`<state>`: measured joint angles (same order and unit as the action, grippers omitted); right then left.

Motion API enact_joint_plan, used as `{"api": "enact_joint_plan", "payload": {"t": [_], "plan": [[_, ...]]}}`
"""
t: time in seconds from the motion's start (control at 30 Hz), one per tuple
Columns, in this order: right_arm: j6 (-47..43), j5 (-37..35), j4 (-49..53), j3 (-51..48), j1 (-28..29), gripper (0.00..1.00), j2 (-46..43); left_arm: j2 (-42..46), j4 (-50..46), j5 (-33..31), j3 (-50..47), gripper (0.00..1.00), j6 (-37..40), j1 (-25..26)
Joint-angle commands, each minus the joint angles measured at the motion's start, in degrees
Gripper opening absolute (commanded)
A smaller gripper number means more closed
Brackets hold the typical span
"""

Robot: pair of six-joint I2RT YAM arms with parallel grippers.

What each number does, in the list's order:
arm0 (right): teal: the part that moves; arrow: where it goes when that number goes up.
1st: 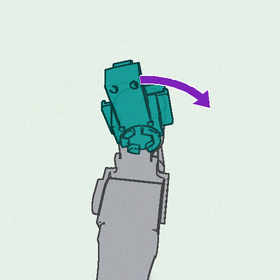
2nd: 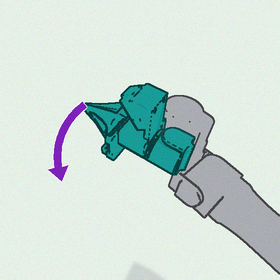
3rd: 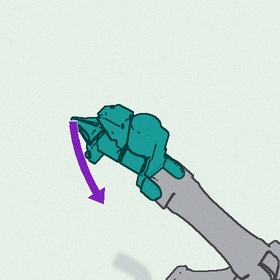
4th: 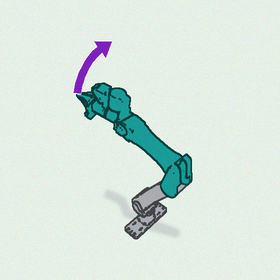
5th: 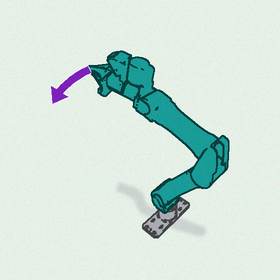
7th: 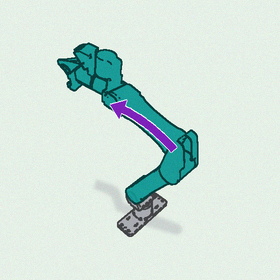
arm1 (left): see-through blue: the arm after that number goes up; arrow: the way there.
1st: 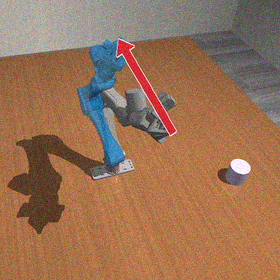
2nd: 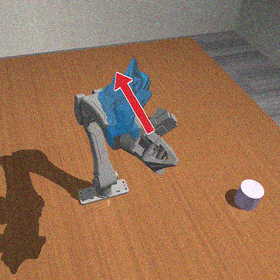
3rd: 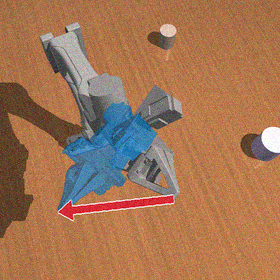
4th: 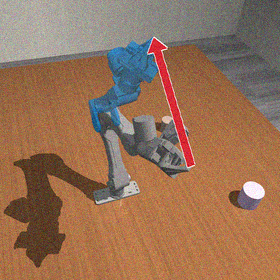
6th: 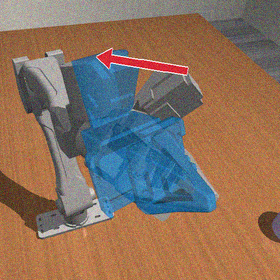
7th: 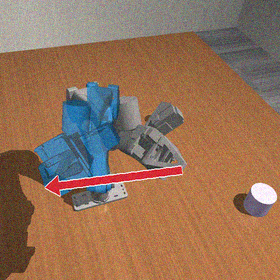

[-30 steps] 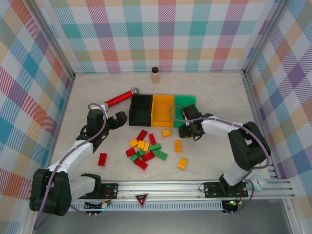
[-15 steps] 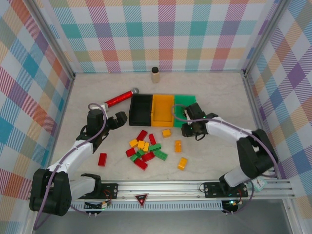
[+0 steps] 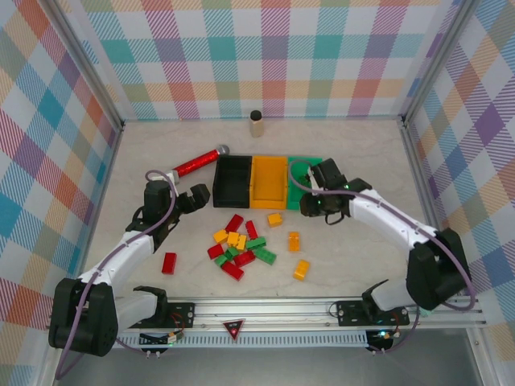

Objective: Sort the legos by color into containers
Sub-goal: Place the lego in the container, then pick up the lego from the center of the table.

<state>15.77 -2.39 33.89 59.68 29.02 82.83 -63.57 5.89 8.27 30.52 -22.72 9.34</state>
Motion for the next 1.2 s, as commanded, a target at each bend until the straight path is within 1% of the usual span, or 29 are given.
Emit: {"api": "enact_joint_plan", "payload": {"t": [0.0,0.1,0.2,0.27,0.4,0.5,0.57,0.67,0.77,0.87,0.93,1.0,1.1,1.17], "plan": [[-0.60,-0.54,-0.18,5.32,-0.55,0.32,5.73,0.03,-0.44,-0.10,-0.39,1.00,0.56,0.61],[-1.49,1.16,1.12,11.30,-1.49,0.33,12.31,0.09,-0.35,-0.15,-0.46,1.00,0.53,0.59],[-2.18,0.55,1.88,15.12,-2.02,0.33,16.74,0.32,-0.45,-0.02,-0.43,1.00,0.51,0.65],[-2.45,-0.61,2.10,16.19,-2.38,0.34,18.18,0.51,-0.45,0.09,-0.46,1.00,0.51,0.63],[-3.06,-1.25,1.31,16.33,-2.68,0.38,18.99,0.41,-0.11,0.32,-0.55,1.00,0.44,0.66],[-3.68,-0.25,1.87,17.52,-2.65,0.47,19.67,0.32,0.13,0.95,-0.52,1.00,0.44,0.65],[-4.08,-0.33,1.81,17.66,-2.70,0.54,19.18,0.44,0.35,2.81,-0.42,1.00,1.30,0.70],[-4.90,0.07,1.81,17.69,-3.06,0.58,17.99,1.19,-0.54,4.78,0.35,1.00,2.15,0.70],[-5.70,1.05,1.78,16.94,-3.55,0.58,16.05,2.52,-5.29,6.79,2.35,0.99,1.92,1.45],[-5.51,3.63,-0.08,14.09,-4.21,0.59,13.48,5.81,-13.38,8.36,5.19,0.97,0.67,4.85],[-5.15,5.52,-1.04,12.11,-4.40,0.59,12.50,8.64,-20.70,5.96,7.48,0.97,0.57,9.20],[-4.85,6.57,-1.37,10.77,-4.41,0.60,11.92,10.88,-29.01,2.87,9.56,0.97,0.57,14.64],[-4.13,7.94,-1.57,9.29,-4.41,0.59,11.00,12.88,-38.18,-1.46,11.48,0.97,-1.30,21.11],[-3.82,8.66,-1.88,8.09,-4.41,0.59,9.96,12.97,-42.38,-2.34,12.25,0.94,-3.18,24.54]]}}
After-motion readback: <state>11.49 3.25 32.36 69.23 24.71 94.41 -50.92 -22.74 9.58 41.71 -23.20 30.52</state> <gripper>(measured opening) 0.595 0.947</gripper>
